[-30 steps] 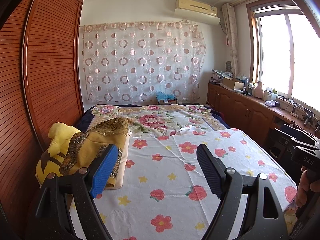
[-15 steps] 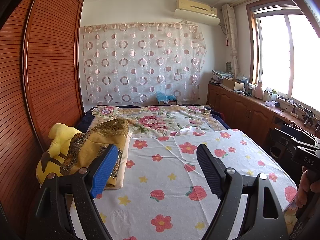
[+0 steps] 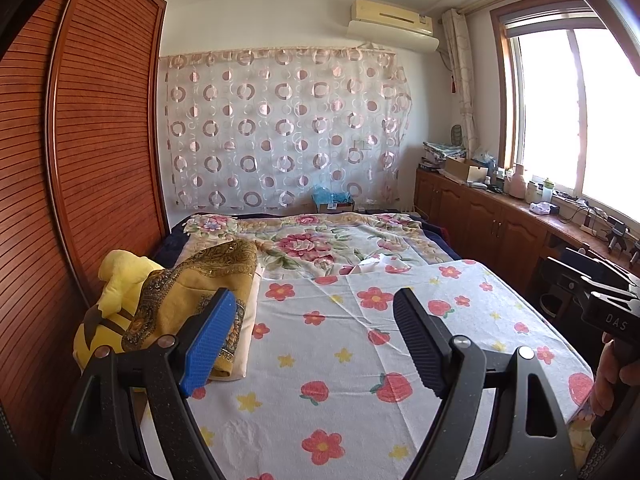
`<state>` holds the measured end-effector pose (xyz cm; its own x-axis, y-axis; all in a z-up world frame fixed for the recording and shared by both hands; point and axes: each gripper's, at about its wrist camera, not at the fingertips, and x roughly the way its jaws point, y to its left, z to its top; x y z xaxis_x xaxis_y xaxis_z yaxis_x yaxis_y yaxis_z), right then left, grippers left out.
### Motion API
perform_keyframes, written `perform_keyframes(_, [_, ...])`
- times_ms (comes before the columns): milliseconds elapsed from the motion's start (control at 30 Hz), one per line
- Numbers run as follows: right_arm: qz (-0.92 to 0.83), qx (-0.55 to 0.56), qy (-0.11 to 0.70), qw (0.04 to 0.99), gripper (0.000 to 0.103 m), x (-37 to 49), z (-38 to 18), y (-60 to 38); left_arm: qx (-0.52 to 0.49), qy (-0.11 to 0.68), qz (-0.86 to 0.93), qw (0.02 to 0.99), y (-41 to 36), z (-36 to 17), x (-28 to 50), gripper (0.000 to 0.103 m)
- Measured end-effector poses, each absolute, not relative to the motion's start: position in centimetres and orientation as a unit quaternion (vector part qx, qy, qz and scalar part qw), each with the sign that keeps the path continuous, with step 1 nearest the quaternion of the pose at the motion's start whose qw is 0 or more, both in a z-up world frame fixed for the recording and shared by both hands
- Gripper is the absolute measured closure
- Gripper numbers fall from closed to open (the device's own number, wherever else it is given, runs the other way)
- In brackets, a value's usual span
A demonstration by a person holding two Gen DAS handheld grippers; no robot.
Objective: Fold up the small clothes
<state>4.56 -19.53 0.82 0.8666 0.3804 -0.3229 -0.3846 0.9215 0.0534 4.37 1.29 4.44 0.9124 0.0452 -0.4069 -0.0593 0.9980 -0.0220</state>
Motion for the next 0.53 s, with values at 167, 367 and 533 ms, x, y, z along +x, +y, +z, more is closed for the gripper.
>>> perform_keyframes(167, [0.199, -0.006, 0.166, 0.966, 0.031, 4.62, 0.83, -19.64, -0.017, 0.207, 0.026, 0.978, 1.21, 4.43, 4.29, 0.021])
perform_keyframes(367, [0.198, -0.006, 0.165, 0.966, 0.031, 4.64, 0.84, -19.66, -0.017, 0.207, 0.026, 0.978, 1.23, 4.45, 4.31, 0.021])
perform_keyframes(533, [0.199, -0.006, 0.165, 0.966, 0.031, 4.70, 0.88, -19.58, -0.016, 0.206, 0.026, 0.978, 1.27, 4.37, 4.29, 0.021])
